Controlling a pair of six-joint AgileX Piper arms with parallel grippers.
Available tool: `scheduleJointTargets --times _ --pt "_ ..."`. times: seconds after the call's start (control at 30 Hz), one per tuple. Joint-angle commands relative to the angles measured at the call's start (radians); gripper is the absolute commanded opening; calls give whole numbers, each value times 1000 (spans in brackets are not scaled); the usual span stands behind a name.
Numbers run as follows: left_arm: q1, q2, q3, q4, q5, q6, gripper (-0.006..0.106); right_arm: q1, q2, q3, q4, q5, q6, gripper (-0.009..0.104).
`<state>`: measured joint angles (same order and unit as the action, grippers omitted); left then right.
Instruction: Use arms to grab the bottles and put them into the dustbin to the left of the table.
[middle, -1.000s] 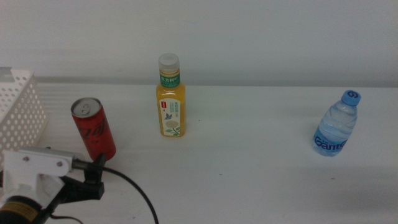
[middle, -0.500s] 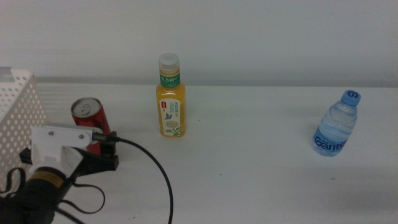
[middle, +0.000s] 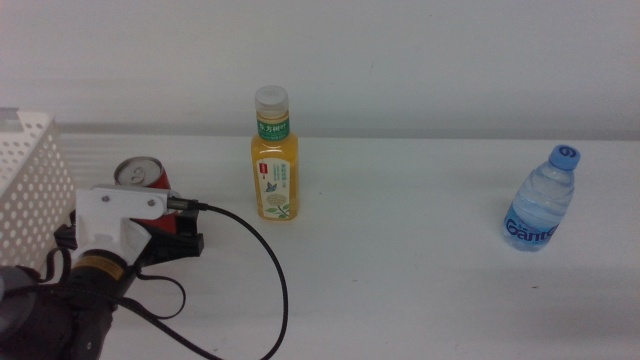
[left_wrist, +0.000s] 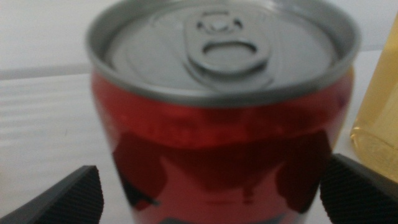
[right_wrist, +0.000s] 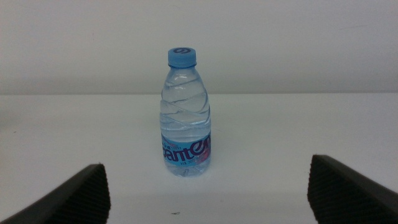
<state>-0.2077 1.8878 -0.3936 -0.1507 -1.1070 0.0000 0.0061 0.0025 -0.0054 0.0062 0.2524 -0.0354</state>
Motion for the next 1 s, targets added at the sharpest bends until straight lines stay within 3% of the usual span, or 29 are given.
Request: scheduleJointTargets --times 0.0,0.2,0.3,0.43,0.5,0.7,0.8,0.97 --pt "-1 22 -14 -8 -18 -6 94 -7 -39 43 -6 -12 -6 85" --pt "-1 35 -37 -11 -18 0 94 -7 -39 43 -6 -12 -6 85" --pt "-1 37 -40 -15 -18 0 88 -7 -39 43 -6 -12 -6 85" --pt "-1 37 -45 -16 -7 0 65 -7 -39 43 -6 -12 -6 85" --pt "-1 37 -45 -16 -5 0 49 -7 -39 43 -6 -12 -6 85" --pt "-1 -66 12 50 13 0 9 -7 -39 43 -6 -12 -6 85" --pt "-3 -162 30 61 117 0 4 -7 -39 43 -6 -12 -6 85" --pt "-3 -358 36 64 374 0 5 -7 -39 43 -6 -12 -6 85"
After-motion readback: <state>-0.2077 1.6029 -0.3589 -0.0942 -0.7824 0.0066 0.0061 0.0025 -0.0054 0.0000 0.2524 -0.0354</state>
